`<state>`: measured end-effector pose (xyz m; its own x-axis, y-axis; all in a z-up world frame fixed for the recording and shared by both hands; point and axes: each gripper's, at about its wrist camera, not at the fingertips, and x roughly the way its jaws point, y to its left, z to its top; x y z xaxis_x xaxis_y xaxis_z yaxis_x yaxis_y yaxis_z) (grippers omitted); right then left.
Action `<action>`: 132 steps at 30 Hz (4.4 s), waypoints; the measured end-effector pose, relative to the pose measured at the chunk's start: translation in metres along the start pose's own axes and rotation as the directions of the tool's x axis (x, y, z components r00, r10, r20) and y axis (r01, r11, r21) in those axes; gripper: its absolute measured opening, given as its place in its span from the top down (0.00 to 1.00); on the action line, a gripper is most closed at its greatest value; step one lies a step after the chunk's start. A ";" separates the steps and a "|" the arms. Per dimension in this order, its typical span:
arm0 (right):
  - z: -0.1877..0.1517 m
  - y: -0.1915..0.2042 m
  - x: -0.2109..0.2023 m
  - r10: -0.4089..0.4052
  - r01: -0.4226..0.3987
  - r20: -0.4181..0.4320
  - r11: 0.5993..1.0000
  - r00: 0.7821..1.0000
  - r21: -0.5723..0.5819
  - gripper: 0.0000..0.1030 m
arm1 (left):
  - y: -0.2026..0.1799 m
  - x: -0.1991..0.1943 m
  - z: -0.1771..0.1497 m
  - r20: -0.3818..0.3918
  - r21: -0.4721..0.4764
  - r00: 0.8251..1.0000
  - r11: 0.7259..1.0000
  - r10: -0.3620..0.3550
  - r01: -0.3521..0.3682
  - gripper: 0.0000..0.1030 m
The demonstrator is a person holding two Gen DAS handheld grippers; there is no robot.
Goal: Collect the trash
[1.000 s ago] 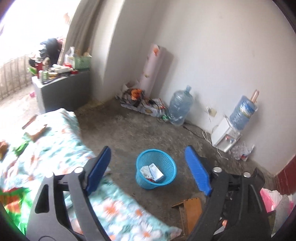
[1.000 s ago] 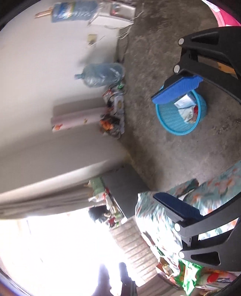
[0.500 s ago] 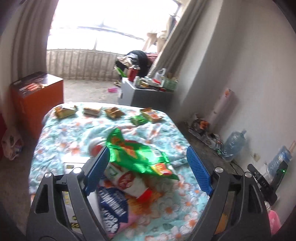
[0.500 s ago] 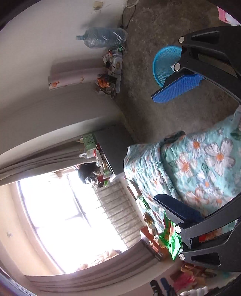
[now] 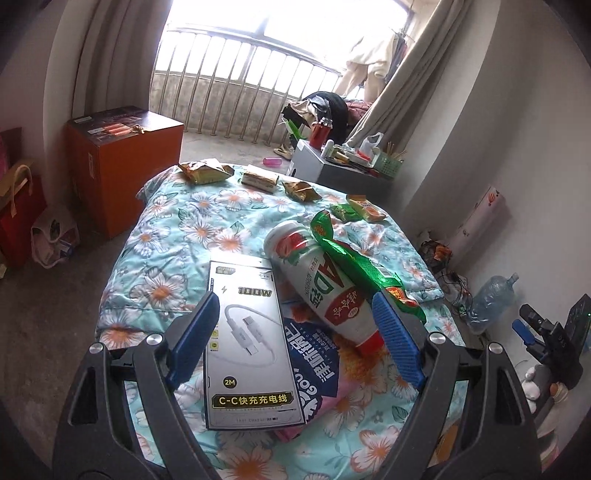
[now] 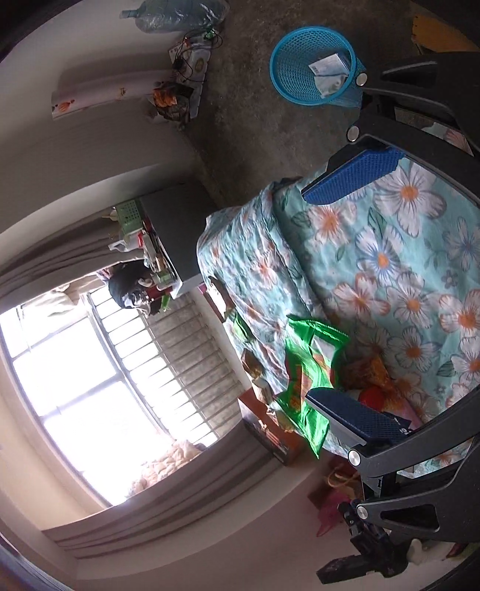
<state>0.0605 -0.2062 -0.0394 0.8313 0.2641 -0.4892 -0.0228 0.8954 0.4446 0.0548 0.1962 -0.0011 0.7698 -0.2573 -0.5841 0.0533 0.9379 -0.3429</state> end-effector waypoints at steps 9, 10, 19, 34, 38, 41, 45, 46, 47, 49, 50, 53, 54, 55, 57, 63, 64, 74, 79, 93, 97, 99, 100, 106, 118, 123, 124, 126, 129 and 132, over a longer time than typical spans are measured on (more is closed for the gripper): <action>-0.021 0.062 0.046 0.263 -0.286 -0.220 0.955 0.939 -0.080 0.07 | 0.010 0.028 -0.023 -0.122 0.010 0.992 1.000 0.020 -0.019 0.18; -0.024 0.072 0.055 0.289 -0.322 -0.260 0.943 0.921 -0.090 0.07 | 0.010 0.031 -0.025 -0.136 0.015 0.990 1.000 0.025 -0.024 0.18; -0.044 0.144 0.131 0.213 -0.357 -0.471 0.902 0.856 -0.242 0.12 | 0.015 0.068 -0.030 -0.244 0.086 0.961 0.990 0.131 -0.113 0.18; -0.045 0.186 0.202 0.040 -0.296 -0.567 0.882 0.823 -0.367 0.26 | 0.033 0.106 -0.031 -0.329 0.030 0.935 0.991 0.131 -0.128 0.18; -0.049 0.183 0.208 0.013 -0.270 -0.572 0.890 0.820 -0.368 0.42 | 0.037 0.106 -0.031 -0.321 0.012 0.939 0.991 0.127 -0.131 0.19; -0.047 0.178 0.207 0.031 -0.273 -0.581 0.902 0.814 -0.335 0.47 | 0.039 0.103 -0.030 -0.310 0.007 0.943 0.992 0.120 -0.124 0.26; -0.047 0.178 0.203 0.034 -0.276 -0.582 0.902 0.812 -0.333 0.47 | 0.037 0.096 -0.030 -0.292 0.026 0.946 0.990 0.138 -0.137 0.26; -0.047 0.179 0.200 0.035 -0.279 -0.582 0.900 0.812 -0.335 0.48 | 0.036 0.092 -0.030 -0.287 0.029 0.947 0.990 0.143 -0.140 0.26; -0.048 0.179 0.197 0.039 -0.284 -0.583 0.899 0.812 -0.335 0.48 | 0.035 0.089 -0.030 -0.282 0.032 0.948 0.989 0.146 -0.143 0.26; -0.049 0.178 0.191 0.046 -0.293 -0.586 0.896 0.809 -0.333 0.48 | 0.033 0.080 -0.030 -0.275 0.033 0.950 0.989 0.148 -0.144 0.26; -0.049 0.178 0.188 0.048 -0.295 -0.586 0.895 0.809 -0.334 0.48 | 0.031 0.075 -0.030 -0.268 0.034 0.952 0.989 0.147 -0.143 0.26; -0.053 0.173 0.174 0.050 -0.297 -0.583 0.894 0.811 -0.336 0.48 | 0.022 0.060 -0.031 -0.254 0.046 0.956 0.989 0.149 -0.141 0.26; -0.054 0.171 0.169 0.051 -0.296 -0.582 0.895 0.812 -0.333 0.48 | 0.020 0.055 -0.032 -0.253 0.046 0.957 0.990 0.143 -0.136 0.26; -0.055 0.167 0.162 0.052 -0.294 -0.581 0.896 0.813 -0.332 0.48 | 0.017 0.051 -0.033 -0.253 0.044 0.958 0.991 0.135 -0.128 0.26; -0.059 0.160 0.148 0.048 -0.288 -0.574 0.898 0.817 -0.334 0.48 | 0.010 0.041 -0.038 -0.254 0.035 0.961 0.994 0.112 -0.107 0.26; -0.073 0.120 0.098 0.022 -0.244 -0.567 0.916 0.824 -0.319 0.48 | -0.020 0.033 -0.064 -0.316 0.057 0.947 0.998 0.054 -0.038 0.26; -0.076 0.113 0.090 0.017 -0.236 -0.568 0.920 0.823 -0.314 0.48 | -0.026 0.035 -0.070 -0.329 0.070 0.943 0.997 0.051 -0.030 0.26; -0.087 0.090 0.077 0.001 -0.183 -0.582 0.949 0.814 -0.255 0.45 | -0.059 0.064 -0.101 -0.369 0.223 0.916 0.972 0.158 -0.078 0.22; -0.082 0.093 0.090 0.007 -0.170 -0.568 0.957 0.823 -0.234 0.36 | -0.061 0.069 -0.096 -0.344 0.232 0.919 0.966 0.193 -0.116 0.21; -0.089 0.097 0.114 0.005 -0.142 -0.578 0.971 0.816 -0.192 0.37 | -0.063 0.075 -0.098 -0.335 0.237 0.920 0.963 0.203 -0.127 0.21; -0.090 0.096 0.117 0.008 -0.137 -0.578 0.974 0.816 -0.181 0.39 | -0.062 0.077 -0.097 -0.335 0.240 0.920 0.962 0.205 -0.127 0.21; -0.090 0.095 0.116 0.011 -0.136 -0.571 0.975 0.821 -0.177 0.40 | -0.062 0.077 -0.097 -0.328 0.244 0.922 0.961 0.207 -0.129 0.21; -0.089 0.095 0.115 0.011 -0.136 -0.569 0.975 0.822 -0.177 0.40 | -0.062 0.076 -0.097 -0.323 0.247 0.923 0.960 0.208 -0.130 0.23; -0.083 0.088 0.099 0.072 -0.170 -0.555 0.977 0.829 -0.127 0.41 | -0.060 0.062 -0.097 -0.318 0.240 0.932 0.966 0.173 -0.097 0.26; -0.051 0.009 0.023 0.196 -0.171 -0.381 0.980 0.904 0.099 0.41 | -0.110 0.025 -0.084 -0.328 0.252 0.945 0.963 -0.002 0.090 0.26; -0.019 -0.054 -0.021 0.158 -0.115 -0.219 0.973 0.963 0.198 0.41 | -0.190 0.048 -0.056 -0.352 0.313 0.925 0.914 -0.142 0.259 0.26; -0.012 -0.071 -0.031 0.136 -0.094 -0.183 0.970 0.974 0.226 0.41 | -0.208 0.055 -0.051 -0.360 0.329 0.918 0.898 -0.168 0.293 0.26; -0.003 -0.107 -0.051 0.088 -0.052 -0.112 0.955 0.990 0.291 0.41 | -0.252 0.074 -0.044 -0.393 0.354 0.894 0.862 -0.215 0.363 0.26; 0.001 -0.159 -0.076 0.009 0.006 -0.038 0.919 0.999 0.395 0.41 | -0.319 0.112 -0.043 -0.473 0.376 0.842 0.806 -0.259 0.458 0.25; -0.005 -0.211 -0.087 -0.055 0.048 -0.001 0.855 0.998 0.516 0.41 | -0.386 0.158 -0.057 -0.578 0.392 0.775 0.746 -0.255 0.538 0.25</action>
<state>-0.0092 -0.4163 -0.0943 0.8306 0.2144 -0.5140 0.3070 0.5938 0.7438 0.1195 -0.2202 -0.0031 0.2154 -0.5733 -0.7905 0.7031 0.6528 -0.2819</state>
